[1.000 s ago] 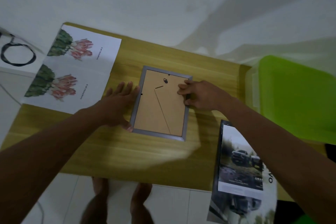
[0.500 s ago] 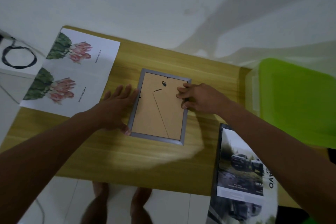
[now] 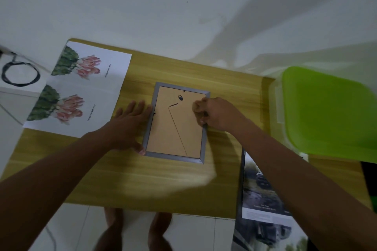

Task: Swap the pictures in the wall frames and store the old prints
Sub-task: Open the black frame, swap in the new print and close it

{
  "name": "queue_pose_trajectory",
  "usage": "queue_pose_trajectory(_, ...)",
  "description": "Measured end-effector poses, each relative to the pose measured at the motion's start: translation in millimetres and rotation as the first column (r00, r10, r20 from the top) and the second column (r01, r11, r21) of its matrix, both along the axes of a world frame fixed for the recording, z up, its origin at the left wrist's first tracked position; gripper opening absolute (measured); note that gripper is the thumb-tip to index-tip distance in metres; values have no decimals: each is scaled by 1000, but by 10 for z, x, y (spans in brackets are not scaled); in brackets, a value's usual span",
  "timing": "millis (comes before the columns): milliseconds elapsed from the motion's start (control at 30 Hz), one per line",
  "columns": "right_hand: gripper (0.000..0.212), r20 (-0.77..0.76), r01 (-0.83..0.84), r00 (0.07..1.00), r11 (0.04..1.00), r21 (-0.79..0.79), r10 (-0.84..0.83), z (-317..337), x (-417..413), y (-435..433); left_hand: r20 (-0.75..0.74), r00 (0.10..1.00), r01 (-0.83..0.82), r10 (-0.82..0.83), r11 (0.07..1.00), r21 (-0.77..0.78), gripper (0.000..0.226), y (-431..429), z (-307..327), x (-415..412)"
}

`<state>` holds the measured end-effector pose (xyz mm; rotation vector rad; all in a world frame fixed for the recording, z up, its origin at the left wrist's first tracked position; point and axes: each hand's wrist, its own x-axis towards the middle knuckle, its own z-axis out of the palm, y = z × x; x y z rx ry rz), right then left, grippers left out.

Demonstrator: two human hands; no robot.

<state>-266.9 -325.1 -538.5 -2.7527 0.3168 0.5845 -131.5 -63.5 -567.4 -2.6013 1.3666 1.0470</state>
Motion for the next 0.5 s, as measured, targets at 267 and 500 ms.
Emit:
queue_pose_trajectory(267,25,69,518,842,837,177,-535,-17,-585,327,-22,995,-96,95,995,-6,121,-83,198,-116)
queue_pose_trajectory(500,10,38,622,750,723,300,-661,-135,-575,684,-56,931,-362,360,895,-260,54,-185,210,-361)
